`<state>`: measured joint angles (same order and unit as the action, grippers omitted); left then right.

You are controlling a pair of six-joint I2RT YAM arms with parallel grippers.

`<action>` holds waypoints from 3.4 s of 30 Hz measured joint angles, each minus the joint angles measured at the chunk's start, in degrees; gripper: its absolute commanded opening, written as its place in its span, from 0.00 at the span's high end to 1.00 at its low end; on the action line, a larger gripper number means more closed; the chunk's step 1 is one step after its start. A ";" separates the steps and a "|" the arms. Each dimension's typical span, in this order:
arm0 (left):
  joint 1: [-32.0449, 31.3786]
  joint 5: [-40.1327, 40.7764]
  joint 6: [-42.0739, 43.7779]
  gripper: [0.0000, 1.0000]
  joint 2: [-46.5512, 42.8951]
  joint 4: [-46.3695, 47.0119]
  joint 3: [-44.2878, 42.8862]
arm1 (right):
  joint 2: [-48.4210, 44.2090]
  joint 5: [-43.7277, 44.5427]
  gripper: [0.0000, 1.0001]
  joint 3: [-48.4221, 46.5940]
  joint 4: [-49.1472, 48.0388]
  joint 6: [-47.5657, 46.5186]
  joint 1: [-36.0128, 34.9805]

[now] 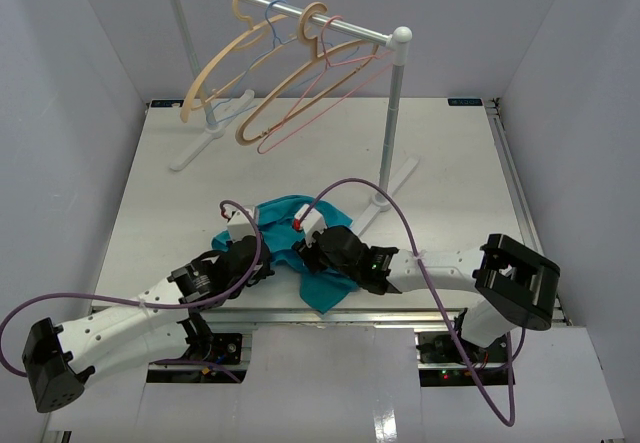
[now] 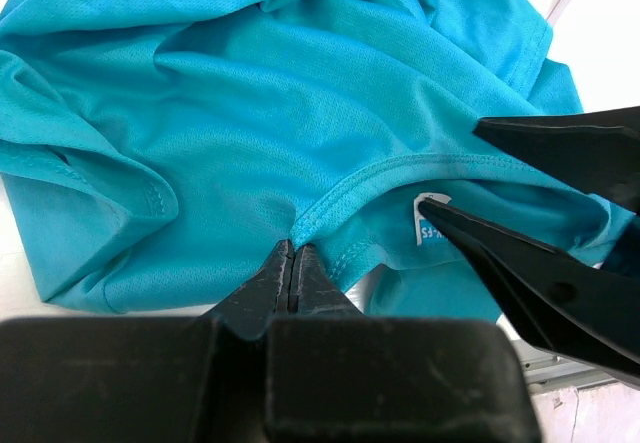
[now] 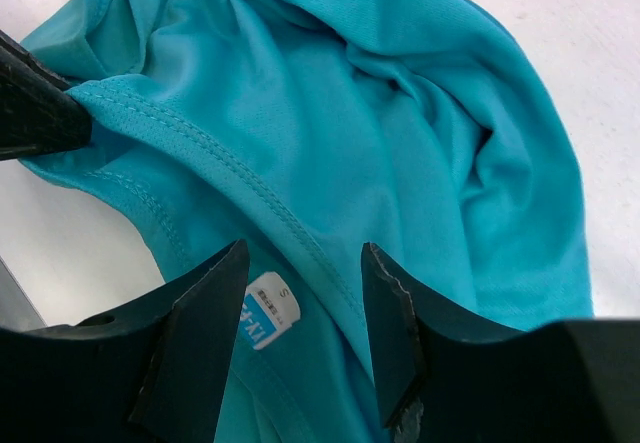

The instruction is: Place the t-shirt on the hanger

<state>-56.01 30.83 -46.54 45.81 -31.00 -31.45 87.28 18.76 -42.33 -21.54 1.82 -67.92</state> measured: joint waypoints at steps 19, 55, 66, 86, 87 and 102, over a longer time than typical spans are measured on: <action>0.00 0.23 -1.16 0.71 -6.26 0.20 2.66 | 6.10 2.97 0.92 -5.34 -0.40 -0.86 -0.04; 0.00 0.03 -0.84 0.39 6.47 10.50 3.50 | 2.41 3.23 0.92 -17.03 16.30 8.15 -2.23; 0.00 2.98 -3.62 0.76 3.48 6.34 4.05 | 0.50 5.24 0.92 -15.96 17.13 9.35 -2.23; 0.00 3.72 -0.04 1.00 2.19 2.72 -0.64 | 0.13 7.17 0.41 -20.13 28.02 11.32 0.45; 0.00 3.76 0.04 1.00 1.17 3.45 0.43 | -0.14 8.04 0.41 -21.57 29.76 11.56 0.44; 0.00 2.81 5.48 1.00 -6.21 13.46 9.60 | 4.85 29.98 0.37 -56.83 35.04 14.38 0.72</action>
<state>-56.01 33.64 -41.06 39.60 -17.55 -21.86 92.13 48.74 -99.16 13.50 16.21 -67.20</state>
